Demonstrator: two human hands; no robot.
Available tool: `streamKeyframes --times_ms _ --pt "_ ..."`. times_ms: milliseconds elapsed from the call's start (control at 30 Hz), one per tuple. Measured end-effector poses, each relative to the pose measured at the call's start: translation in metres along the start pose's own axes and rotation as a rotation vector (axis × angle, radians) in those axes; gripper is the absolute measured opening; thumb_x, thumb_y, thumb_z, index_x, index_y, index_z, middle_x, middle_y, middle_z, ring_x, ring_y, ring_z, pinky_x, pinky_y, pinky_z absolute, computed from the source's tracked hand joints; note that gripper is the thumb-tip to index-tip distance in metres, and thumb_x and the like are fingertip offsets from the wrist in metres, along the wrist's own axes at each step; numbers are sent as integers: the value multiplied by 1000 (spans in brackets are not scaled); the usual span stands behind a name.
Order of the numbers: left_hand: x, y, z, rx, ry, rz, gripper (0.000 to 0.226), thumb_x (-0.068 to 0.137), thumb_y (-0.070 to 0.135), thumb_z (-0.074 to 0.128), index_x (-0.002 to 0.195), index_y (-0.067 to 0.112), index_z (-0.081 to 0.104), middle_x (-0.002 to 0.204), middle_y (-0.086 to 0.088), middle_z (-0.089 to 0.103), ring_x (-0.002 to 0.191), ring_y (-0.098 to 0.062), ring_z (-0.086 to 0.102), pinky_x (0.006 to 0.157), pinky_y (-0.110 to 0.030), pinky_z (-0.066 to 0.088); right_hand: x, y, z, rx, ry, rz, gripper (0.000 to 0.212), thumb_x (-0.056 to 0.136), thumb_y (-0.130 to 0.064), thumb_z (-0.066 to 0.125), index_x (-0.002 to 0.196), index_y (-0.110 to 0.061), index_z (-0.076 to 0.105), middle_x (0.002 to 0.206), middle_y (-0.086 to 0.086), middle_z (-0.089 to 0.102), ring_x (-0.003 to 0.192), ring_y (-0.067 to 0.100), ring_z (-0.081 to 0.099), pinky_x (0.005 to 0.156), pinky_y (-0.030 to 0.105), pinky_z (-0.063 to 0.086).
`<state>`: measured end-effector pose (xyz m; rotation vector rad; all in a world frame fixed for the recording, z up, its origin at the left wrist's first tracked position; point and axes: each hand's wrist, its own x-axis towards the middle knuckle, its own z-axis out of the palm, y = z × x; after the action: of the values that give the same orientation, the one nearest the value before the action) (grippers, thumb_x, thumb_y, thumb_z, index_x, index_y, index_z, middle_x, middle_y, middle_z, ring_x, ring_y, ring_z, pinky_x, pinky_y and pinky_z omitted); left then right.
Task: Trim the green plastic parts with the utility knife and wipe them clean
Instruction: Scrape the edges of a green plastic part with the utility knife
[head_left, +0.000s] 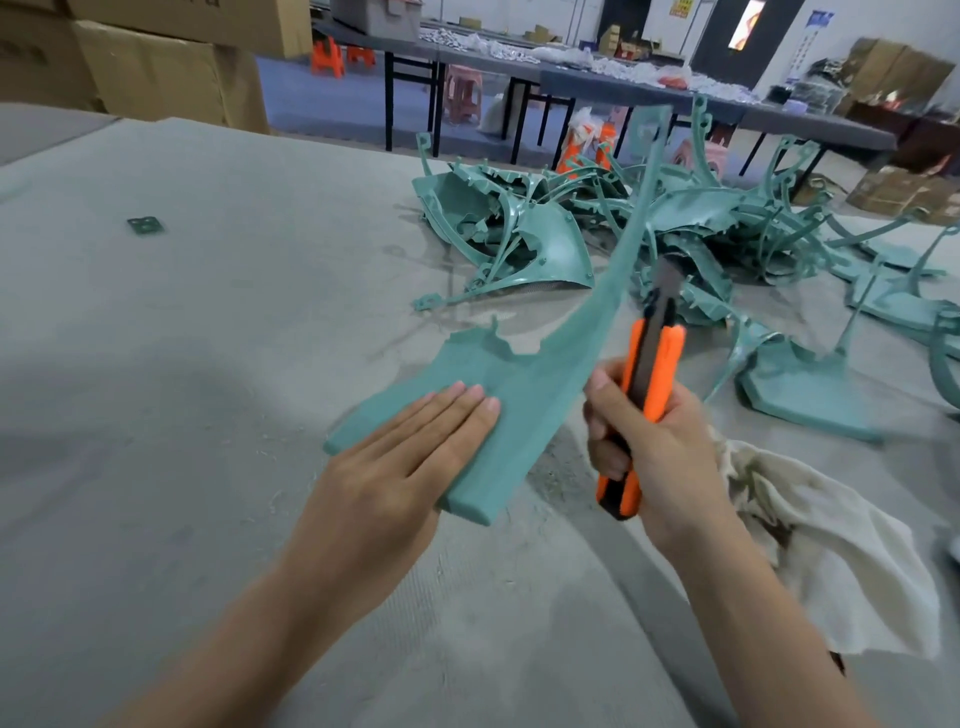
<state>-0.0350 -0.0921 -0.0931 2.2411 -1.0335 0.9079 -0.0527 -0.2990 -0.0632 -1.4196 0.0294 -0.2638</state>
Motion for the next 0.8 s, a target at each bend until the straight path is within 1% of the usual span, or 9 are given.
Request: streamKeyframes --times_ms 100,200,333,433,500,633,700,767,800 --pt "-1 -2 0 37 51 -61 54 77 -11 31 123 -4 58 128 -16 59 120 -29 56 104 -40 40 -11 3 18 40 -137 89 14 81 -37 69 70 -28 70 54 3 56 35 8 34 37 16 29" --pt "0 -2 1 74 67 -72 52 78 -12 32 122 -6 59 128 -19 59 119 -34 56 101 -42 41 -20 6 32 36 -200 136 25 82 -40 66 63 -24 64 52 8 56 34 10 32 37 18 28" --pt "-1 -2 1 95 63 -58 46 86 -8 32 124 -5 58 128 -18 59 121 -33 55 102 -42 42 -25 11 39 13 -254 104 35 87 -35 64 56 -21 59 51 7 53 36 11 34 39 19 30" --pt "1 1 2 110 57 -61 46 88 -8 29 124 -5 58 129 -18 58 121 -32 55 104 -41 40 -24 12 34 47 -287 82 34 85 -36 64 56 -20 61 50 6 54 37 10 35 41 18 32" --pt "2 4 2 105 48 -70 50 80 -7 34 124 -5 58 129 -18 58 120 -32 55 105 -40 37 -21 13 29 86 -329 56 33 85 -37 66 57 -19 62 51 5 56 37 9 36 41 18 31" --pt "4 7 1 54 62 -86 49 80 -6 36 124 -4 57 130 -16 57 122 -28 53 108 -36 35 -17 16 22 210 -455 47 35 83 -37 77 73 -7 62 61 5 64 37 4 40 42 14 35" --pt "3 6 0 39 99 -111 51 79 -6 36 124 -3 57 130 -13 56 123 -23 52 110 -33 34 -15 15 18 255 -450 53 24 83 -30 78 83 -9 68 66 6 67 36 4 41 40 13 36" --pt "3 3 -1 67 141 -144 52 77 -7 36 123 -3 59 128 -13 58 121 -25 54 108 -35 36 -13 11 16 175 -353 15 10 83 -27 72 86 -18 75 63 3 64 36 5 38 39 15 32" --pt "2 1 -2 87 160 -165 52 76 -8 36 123 -4 60 127 -14 60 120 -28 55 106 -37 38 -14 10 16 102 -288 -4 13 82 -30 69 86 -20 75 61 2 59 38 8 36 40 16 30"
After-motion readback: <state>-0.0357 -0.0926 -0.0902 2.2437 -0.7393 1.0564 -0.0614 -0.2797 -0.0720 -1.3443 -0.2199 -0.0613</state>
